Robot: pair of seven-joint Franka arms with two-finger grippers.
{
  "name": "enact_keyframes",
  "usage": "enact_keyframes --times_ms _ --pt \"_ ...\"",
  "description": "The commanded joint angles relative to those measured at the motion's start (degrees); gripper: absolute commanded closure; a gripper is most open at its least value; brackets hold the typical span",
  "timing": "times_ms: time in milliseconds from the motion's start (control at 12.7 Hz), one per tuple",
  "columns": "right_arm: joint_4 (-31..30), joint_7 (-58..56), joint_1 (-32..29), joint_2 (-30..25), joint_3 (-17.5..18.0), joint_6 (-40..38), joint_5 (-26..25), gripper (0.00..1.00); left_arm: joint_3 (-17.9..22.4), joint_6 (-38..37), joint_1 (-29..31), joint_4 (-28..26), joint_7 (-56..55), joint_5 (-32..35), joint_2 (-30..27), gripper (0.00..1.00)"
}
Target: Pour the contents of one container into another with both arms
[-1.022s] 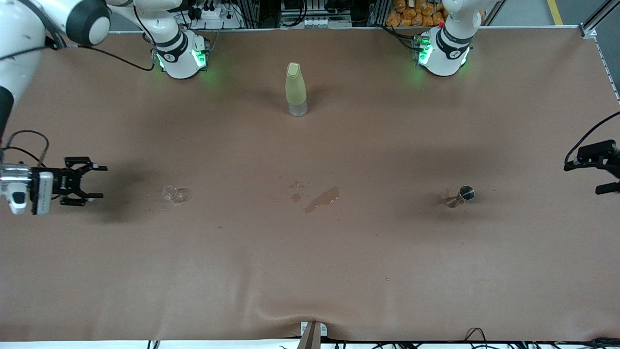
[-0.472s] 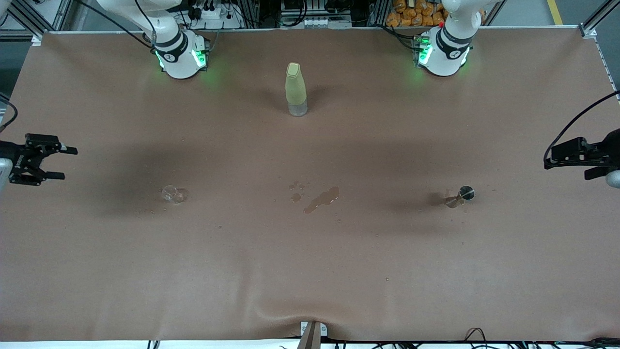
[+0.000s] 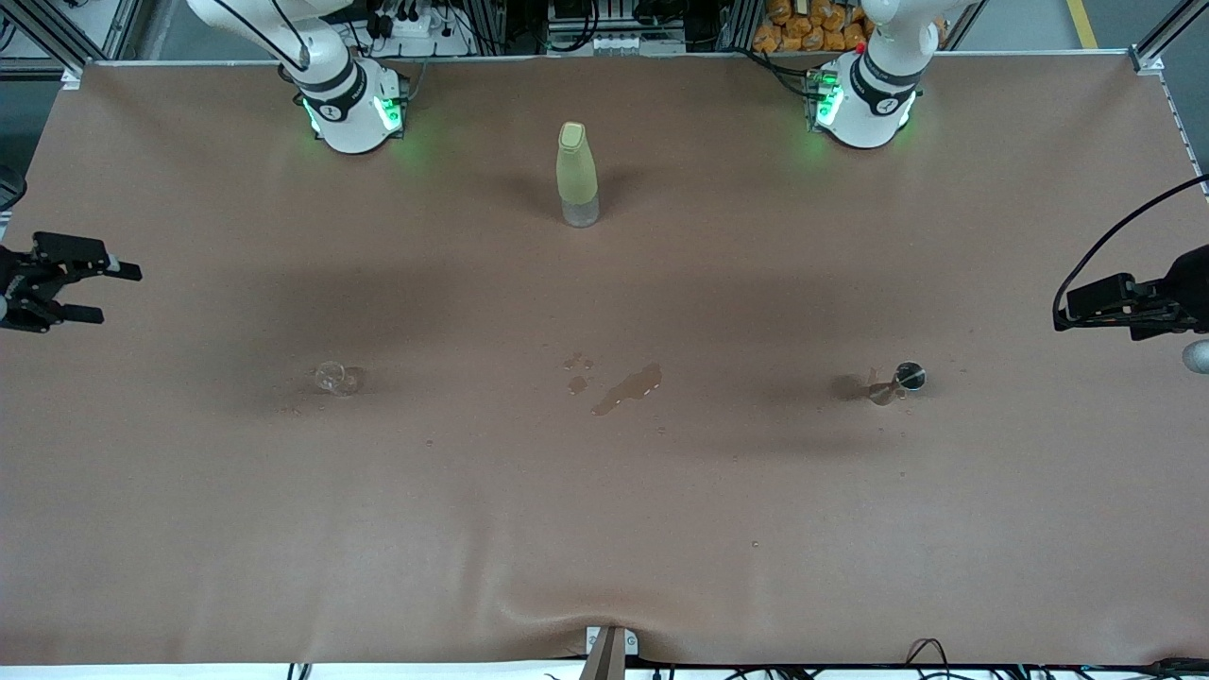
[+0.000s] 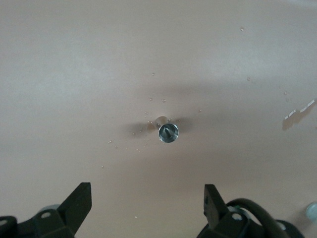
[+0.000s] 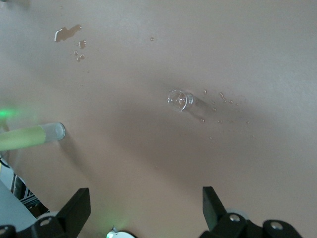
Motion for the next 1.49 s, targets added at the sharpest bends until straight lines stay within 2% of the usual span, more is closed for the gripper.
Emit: enact_keyframes --times_ms 0,79,157,236,393,629,707,864,943,1257,1415 --pt "0.47 8.91 2.99 -4.04 0.25 -0.7 -4.36 0.0 -0.79 -0.7 0.47 -0.81 -2.91 2.14 -1.5 0.0" --pt "0.47 12.07 3.52 -5.27 1.04 -0.7 -5.93 0.0 -0.7 -0.88 0.29 -0.81 -3.09 4.58 -2.2 0.0" --pt "0.47 15.67 2.91 -6.94 4.18 -0.53 -8.39 0.0 -0.27 -0.79 -0.32 -1.25 -2.39 5.65 -3.68 0.0" --pt "0.47 19.36 1.69 -9.13 8.22 -0.35 -11.8 0.0 0.35 -0.79 -1.37 -2.04 -2.3 5.75 -4.91 0.0" --pt "0.38 26.4 -4.36 -12.56 18.49 -0.44 -16.48 0.0 1.57 -0.79 -3.73 -5.19 -3.0 5.66 -8.34 0.0" --pt "0.12 32.39 -14.02 -14.95 31.5 -0.79 -19.56 0.0 15.68 -0.62 -18.47 -8.97 -2.04 5.22 -12.39 0.0" --pt "-0.23 35.1 -17.71 -16.17 36.16 -0.79 -21.57 0.0 18.17 -0.1 -21.56 -10.81 -2.04 5.22 -14.31 0.0" --pt "-0.67 38.46 -24.05 -17.06 43.99 -0.88 -24.84 0.0 18.9 3.06 -22.56 -16.34 -2.04 5.31 -19.05 0.0" --pt "-1.2 38.56 -25.38 -17.41 44.9 -0.7 -25.11 0.0 18.9 3.07 -22.65 -17.33 -2.04 5.39 -20.03 0.0" --pt "-3.22 38.74 -25.66 -17.5 44.03 0.7 -26.16 0.0 18.98 2.72 -24.5 -16.2 -0.82 5.66 -19.87 0.0" --pt "-4.53 38.82 -24.7 -17.76 41.59 2.63 -26.17 0.0 19.07 2.2 -24.4 -15.93 1.3 4.61 -19.87 0.0"
